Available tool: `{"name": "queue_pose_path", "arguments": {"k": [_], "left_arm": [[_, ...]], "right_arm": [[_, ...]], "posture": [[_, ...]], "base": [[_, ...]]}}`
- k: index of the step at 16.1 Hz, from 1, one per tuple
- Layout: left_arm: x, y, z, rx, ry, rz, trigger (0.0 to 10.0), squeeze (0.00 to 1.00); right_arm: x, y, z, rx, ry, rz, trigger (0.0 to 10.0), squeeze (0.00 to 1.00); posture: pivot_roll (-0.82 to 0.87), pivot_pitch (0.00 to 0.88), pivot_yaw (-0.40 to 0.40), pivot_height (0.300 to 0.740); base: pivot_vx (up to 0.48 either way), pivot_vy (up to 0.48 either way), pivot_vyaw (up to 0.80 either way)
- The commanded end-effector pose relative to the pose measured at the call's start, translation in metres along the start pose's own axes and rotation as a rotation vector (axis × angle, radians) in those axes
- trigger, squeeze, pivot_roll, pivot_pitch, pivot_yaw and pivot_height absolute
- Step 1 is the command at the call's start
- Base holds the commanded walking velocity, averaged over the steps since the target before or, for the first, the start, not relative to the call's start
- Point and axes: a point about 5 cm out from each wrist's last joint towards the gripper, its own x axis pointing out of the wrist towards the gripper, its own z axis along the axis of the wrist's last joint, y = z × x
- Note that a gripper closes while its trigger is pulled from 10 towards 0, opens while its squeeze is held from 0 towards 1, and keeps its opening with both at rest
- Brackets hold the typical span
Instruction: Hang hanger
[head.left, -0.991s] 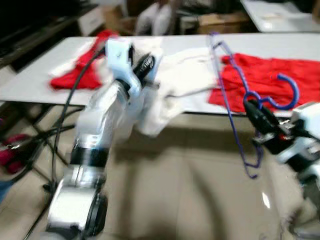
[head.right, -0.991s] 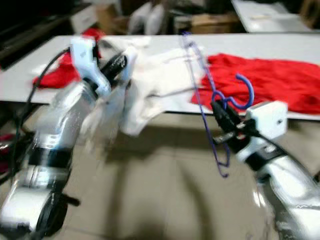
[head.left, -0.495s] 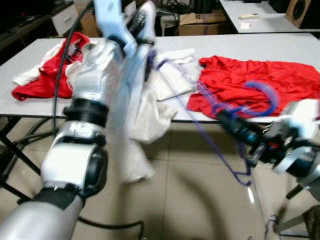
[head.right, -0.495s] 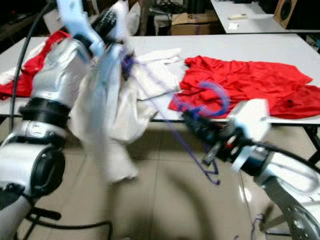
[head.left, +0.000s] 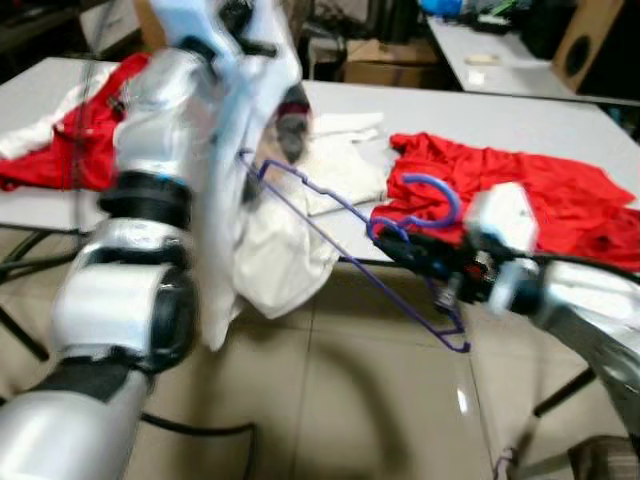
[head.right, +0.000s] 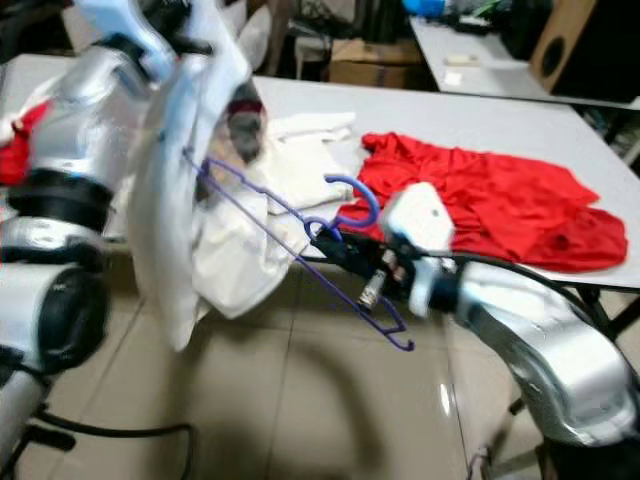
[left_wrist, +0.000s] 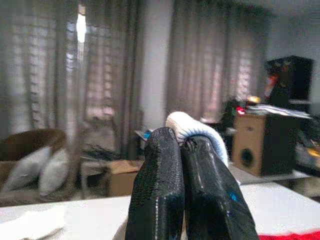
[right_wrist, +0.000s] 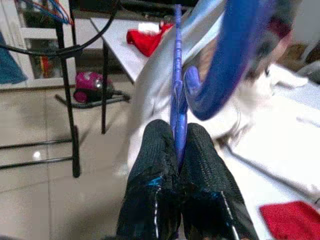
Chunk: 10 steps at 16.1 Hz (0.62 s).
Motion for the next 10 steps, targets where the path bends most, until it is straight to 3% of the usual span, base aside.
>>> {"name": "queue_pose_path", "arguments": {"k": [1,5,7,9,10], "left_arm": [[0.007,-0.010,0.017,0.022,-0.058,-0.055,10.0,0.00],[0.015,-0.034,0.031,-0.042,-0.116,-0.150,10.0,0.00],[0.020,-0.052,0.058,-0.068,-0.193,-0.255,10.0,0.00],[0.020,-0.055,0.068,-0.068,-0.220,-0.281,10.0,0.00],[0.020,-0.057,0.076,-0.075,-0.240,-0.296,10.0,0.00]], "right_arm": [[0.006,-0.003,-0.004,-0.014,0.017,-0.003,10.0,0.00],[0.028,0.007,-0.005,-0.021,0.017,0.133,10.0,0.00],[0.045,-0.020,-0.009,-0.093,0.060,0.006,10.0,0.00],[0.051,-0.038,-0.007,-0.121,0.067,-0.097,10.0,0.00],[0.054,-0.056,0.002,-0.159,0.047,-0.197,10.0,0.00]], "posture": [[0.04,0.000,-0.014,0.740],[0.04,0.000,-0.009,0.740],[0.04,0.000,-0.003,0.740],[0.05,0.000,-0.001,0.740],[0.05,0.000,-0.001,0.740]], "base": [[0.368,0.000,0.00],[0.368,0.000,0.00],[0.358,0.000,0.00],[0.352,0.000,0.00],[0.349,0.000,0.00]]}}
